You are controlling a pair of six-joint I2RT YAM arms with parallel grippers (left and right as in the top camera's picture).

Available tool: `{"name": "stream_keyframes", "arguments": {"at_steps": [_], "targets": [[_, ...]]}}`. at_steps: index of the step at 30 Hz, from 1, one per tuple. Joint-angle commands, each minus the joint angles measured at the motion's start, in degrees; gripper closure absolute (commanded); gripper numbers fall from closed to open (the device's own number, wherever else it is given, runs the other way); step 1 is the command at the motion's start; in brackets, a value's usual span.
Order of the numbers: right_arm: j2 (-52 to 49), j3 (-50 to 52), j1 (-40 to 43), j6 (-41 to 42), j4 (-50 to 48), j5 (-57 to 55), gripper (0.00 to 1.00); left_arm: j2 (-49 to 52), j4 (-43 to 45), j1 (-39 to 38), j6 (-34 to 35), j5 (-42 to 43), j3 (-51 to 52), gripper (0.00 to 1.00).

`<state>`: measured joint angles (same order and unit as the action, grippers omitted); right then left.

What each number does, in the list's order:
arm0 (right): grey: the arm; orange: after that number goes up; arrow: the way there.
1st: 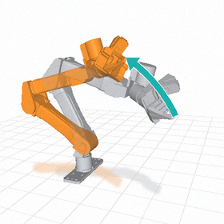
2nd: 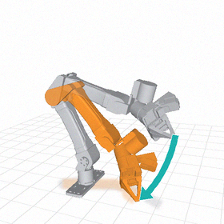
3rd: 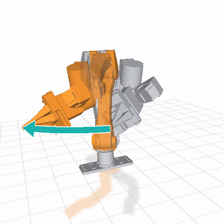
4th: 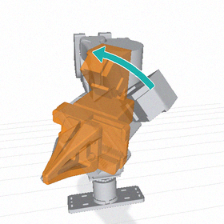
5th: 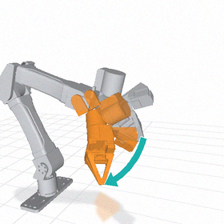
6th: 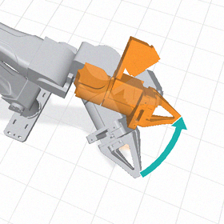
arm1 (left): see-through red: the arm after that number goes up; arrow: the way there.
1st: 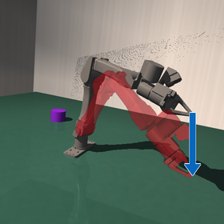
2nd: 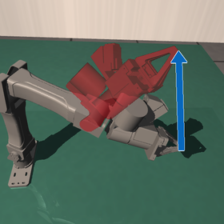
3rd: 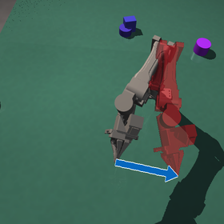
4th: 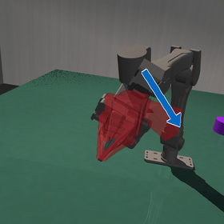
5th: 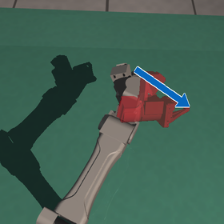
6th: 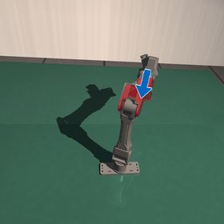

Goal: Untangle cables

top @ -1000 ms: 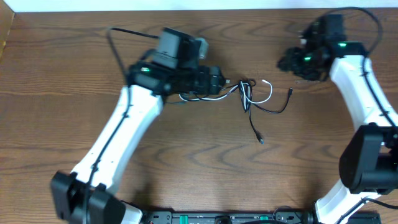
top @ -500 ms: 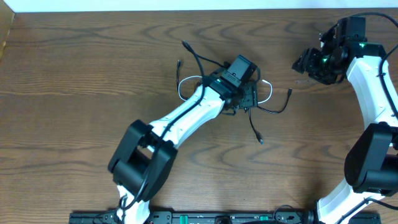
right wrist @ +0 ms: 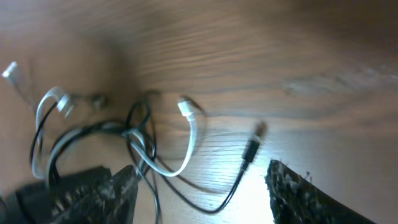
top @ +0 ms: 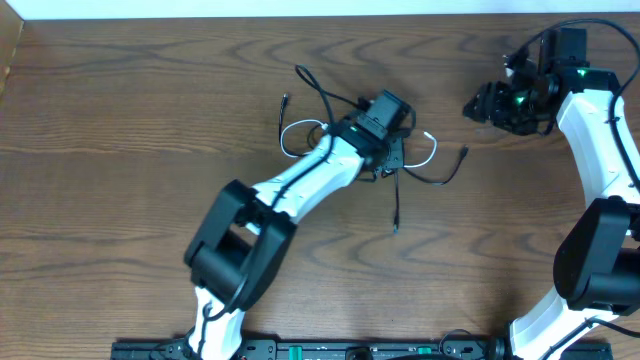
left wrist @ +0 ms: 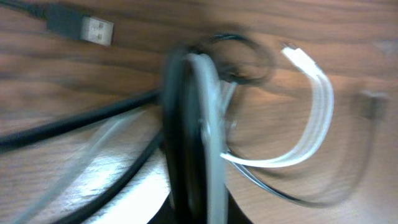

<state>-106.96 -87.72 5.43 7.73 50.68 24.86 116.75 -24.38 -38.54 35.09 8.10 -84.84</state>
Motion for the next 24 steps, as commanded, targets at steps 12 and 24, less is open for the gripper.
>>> {"name": "stream_keyframes", "arguments": {"at_steps": [12, 24], "targets": [[1.7, -0.7, -12.1, -21.2, 0.2, 13.6, 0.34, -8.4, -2.5, 12.5, -11.5, 50.8, -0.6, 0.93], [-1.2, -0.6, -18.2, 0.0, -3.8, -7.1, 0.42, -8.4, -2.5, 12.9, -11.5, 52.8, -0.6, 0.92]]}}
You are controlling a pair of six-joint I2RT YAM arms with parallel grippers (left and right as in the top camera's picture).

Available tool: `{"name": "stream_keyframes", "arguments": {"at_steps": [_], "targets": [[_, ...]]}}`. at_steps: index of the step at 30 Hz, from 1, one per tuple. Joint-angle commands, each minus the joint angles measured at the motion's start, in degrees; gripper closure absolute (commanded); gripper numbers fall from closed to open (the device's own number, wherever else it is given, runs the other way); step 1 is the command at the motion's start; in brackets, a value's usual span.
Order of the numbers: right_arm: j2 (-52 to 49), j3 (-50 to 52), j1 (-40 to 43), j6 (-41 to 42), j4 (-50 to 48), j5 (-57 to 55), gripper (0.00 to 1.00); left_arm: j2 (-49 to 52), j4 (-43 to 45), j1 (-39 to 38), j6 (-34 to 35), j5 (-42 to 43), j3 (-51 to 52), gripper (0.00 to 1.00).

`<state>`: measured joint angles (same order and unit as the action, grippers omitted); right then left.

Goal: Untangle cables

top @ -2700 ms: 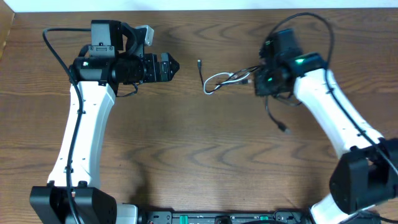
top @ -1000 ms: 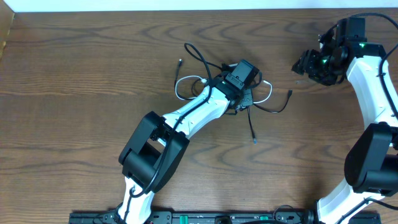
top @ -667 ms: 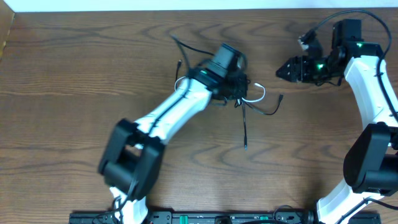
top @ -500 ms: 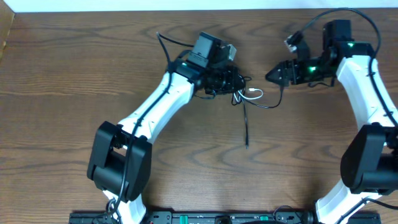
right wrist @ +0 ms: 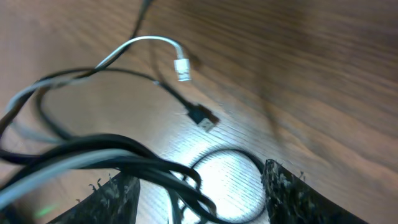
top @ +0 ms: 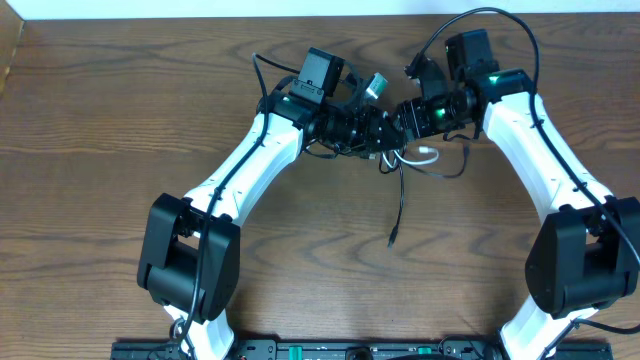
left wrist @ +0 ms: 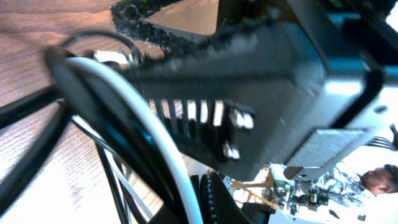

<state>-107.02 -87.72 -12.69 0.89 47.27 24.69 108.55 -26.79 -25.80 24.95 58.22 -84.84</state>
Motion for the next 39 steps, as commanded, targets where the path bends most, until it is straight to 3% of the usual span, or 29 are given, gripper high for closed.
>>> {"name": "stream_keyframes", "arguments": {"at_steps": [1, 7, 17, 39], "targets": [[-1.6, -0.6, 0.0, 6.8, -0.4, -7.2, 0.42, -0.2, -0.1, 0.2, -1.4, 2.7, -0.6, 0.92], [-2.8, -0.5, 0.0, 12.6, -0.9, -15.0, 0.46, -0.3, -0.1, 0.1, -1.3, 3.0, -0.6, 0.93], [-9.4, -0.5, 2.1, 16.5, -4.5, -16.2, 0.48, -1.5, -0.6, 1.3, -1.4, 5.7, -0.6, 0.93], [-12.2, -0.4, 20.2, 14.3, 4.2, -15.3, 0.5, -19.4, -5.8, 24.7, -4.9, 5.6, -0.6, 0.93]]}}
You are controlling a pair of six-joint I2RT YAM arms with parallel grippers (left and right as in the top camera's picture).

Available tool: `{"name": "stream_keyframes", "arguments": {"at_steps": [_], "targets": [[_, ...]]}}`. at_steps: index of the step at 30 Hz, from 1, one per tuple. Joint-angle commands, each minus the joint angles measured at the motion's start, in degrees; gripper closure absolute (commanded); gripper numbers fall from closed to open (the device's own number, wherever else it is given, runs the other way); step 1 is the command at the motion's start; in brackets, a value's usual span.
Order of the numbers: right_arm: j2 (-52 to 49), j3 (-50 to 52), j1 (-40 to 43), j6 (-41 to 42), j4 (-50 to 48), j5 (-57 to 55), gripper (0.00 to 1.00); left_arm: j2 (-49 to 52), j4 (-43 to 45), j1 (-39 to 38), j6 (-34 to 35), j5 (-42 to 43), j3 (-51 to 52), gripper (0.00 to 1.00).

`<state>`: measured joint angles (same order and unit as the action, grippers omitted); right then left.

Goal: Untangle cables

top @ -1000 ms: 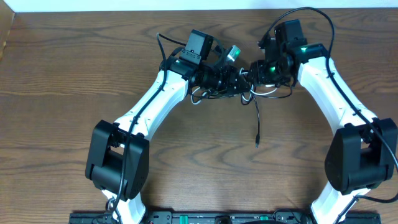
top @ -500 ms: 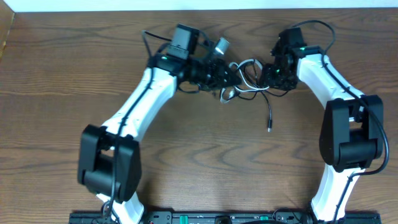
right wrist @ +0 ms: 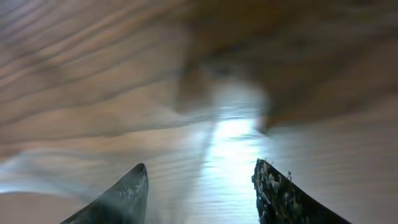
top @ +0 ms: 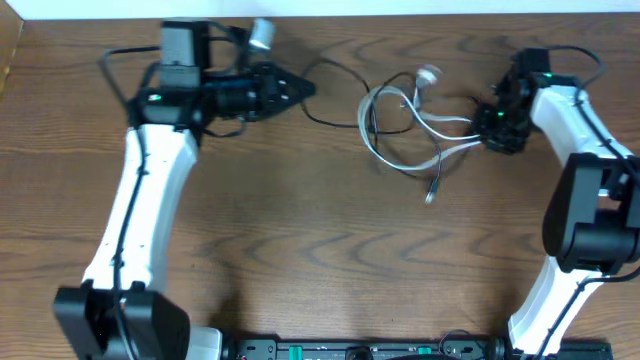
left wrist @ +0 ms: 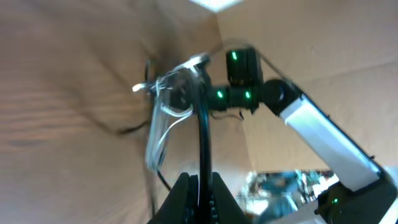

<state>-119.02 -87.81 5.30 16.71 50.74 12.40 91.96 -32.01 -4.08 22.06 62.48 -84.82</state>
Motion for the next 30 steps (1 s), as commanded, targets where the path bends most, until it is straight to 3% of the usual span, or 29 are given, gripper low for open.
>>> {"name": "stream_keyframes", "arguments": {"at_steps": [1, 6, 15, 18, 21, 25, 28, 30], "targets": [[-0.2, -0.3, 2.7, -1.6, 1.2, -3.6, 0.5, -2.9, -0.6, 3.6, -2.2, 1.4, -0.6, 0.93], [-0.2, -0.3, 4.0, -5.1, 1.4, 0.3, 0.48, -3.0, -1.8, 7.5, -4.0, 1.3, -0.6, 0.93], [0.8, -0.4, 3.0, -10.0, 1.1, 11.0, 0.49, -3.2, -4.9, 5.3, -6.8, -2.5, -0.6, 0.93], [3.9, -0.9, 3.0, -14.8, 1.6, 20.0, 0.43, -3.7, -6.6, 3.7, -7.3, -11.2, -0.6, 0.93], [8.2, -1.0, 2.9, -19.9, 2.8, 27.1, 0.25, -3.7, -10.1, 1.6, -8.5, -21.2, -0.6, 0.91], [13.4, -1.0, 2.9, -19.8, 4.5, 26.1, 0.21, -3.6, -18.3, -1.7, -8.5, -40.9, -0.6, 0.63], [14.6, -1.0, 2.5, -13.0, 6.2, 15.6, 0.18, -3.6, -22.7, -2.8, -8.5, -48.0, -0.6, 0.4], [14.4, -0.9, 1.7, -9.2, 7.7, 7.0, 0.11, -3.3, -24.2, -3.1, -9.0, -49.0, -0.6, 0.15]]}}
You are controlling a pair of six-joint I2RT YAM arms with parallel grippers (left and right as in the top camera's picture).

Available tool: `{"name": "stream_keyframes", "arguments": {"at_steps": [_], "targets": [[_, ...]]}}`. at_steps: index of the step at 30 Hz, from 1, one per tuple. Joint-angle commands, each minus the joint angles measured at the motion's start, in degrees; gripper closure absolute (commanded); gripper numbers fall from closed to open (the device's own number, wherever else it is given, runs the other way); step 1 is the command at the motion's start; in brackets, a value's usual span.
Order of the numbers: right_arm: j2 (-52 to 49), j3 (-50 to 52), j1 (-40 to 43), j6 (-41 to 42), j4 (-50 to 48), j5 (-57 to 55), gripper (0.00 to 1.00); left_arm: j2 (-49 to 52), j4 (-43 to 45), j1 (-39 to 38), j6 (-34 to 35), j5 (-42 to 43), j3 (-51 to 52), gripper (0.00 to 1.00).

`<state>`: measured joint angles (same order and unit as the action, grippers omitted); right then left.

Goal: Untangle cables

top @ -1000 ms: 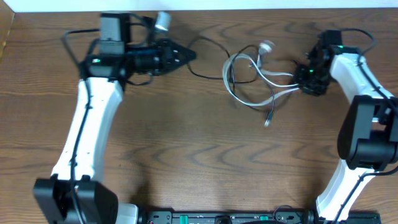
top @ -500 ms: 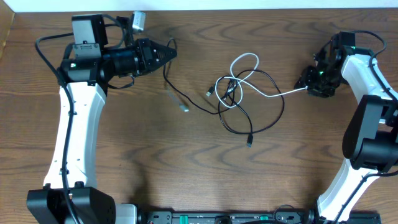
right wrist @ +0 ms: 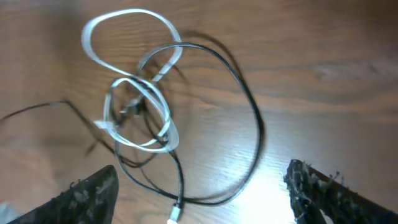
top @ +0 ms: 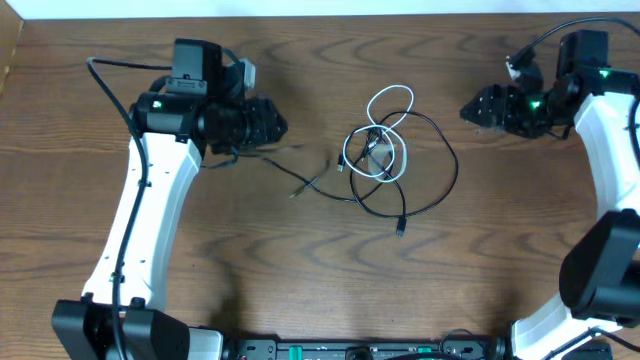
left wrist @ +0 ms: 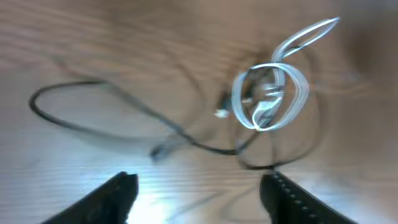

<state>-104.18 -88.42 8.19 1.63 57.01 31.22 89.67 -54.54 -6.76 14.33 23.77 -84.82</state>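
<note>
The cables lie loose in the middle of the table. A white cable [top: 386, 132] forms two loops, seen also in the left wrist view as the white cable [left wrist: 273, 93] and in the right wrist view as the white cable [right wrist: 132, 109]. A black cable [top: 437, 178] curves round it in a wide loop and still crosses it. A thin black cable [top: 300, 178] trails off to the left. My left gripper [top: 272, 125] hovers left of them, open and empty. My right gripper [top: 472, 107] hovers to their right, open and empty.
The dark wooden table [top: 320, 270] stretches in front of the cables. Its far edge meets a white wall. My own arms' black wiring hangs behind each wrist.
My left gripper was shut on a black cable stretched from the far left. It is now open, and the cable lies on the table. My right gripper has moved up and away from the bundle's right edge.
First my left gripper was down on the tangle while the right stayed far right. Then both met at the tangle near the far edge. Then the left held a black cable out to the left, the right at the bundle. Now both are open and the cables lie looser.
</note>
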Motion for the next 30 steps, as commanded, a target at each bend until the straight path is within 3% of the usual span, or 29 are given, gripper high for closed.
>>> {"name": "stream_keyframes", "arguments": {"at_steps": [1, 5, 11, 17, 23, 30], "targets": [[-0.7, -0.3, -1.8, 6.3, 2.3, -15.0, 0.07, -0.8, -2.1, -0.8, -2.0, -10.1, -0.5, 0.1], [-0.7, -0.3, -2.8, 6.2, 2.8, -16.7, 0.03, 0.8, -1.7, -3.4, -7.5, -5.0, -0.5, 0.07], [-0.7, -0.3, -3.2, 6.2, 2.6, -16.5, 0.05, 5.6, 4.5, -9.5, -4.7, -4.7, -0.5, 0.14], [-0.7, -0.3, -3.3, 6.0, 2.6, -16.5, 0.07, 13.8, 15.7, -15.8, -4.2, -4.7, -0.5, 0.15], [-0.7, -0.3, -3.5, 6.0, 2.7, -16.5, 0.08, 22.8, 28.9, -19.8, -17.3, -4.7, -0.5, 0.15], [-0.7, 0.1, -4.7, 6.0, 2.3, -16.5, 0.08, 28.7, 44.7, -21.2, -13.6, -5.0, -0.5, 0.16]]}}
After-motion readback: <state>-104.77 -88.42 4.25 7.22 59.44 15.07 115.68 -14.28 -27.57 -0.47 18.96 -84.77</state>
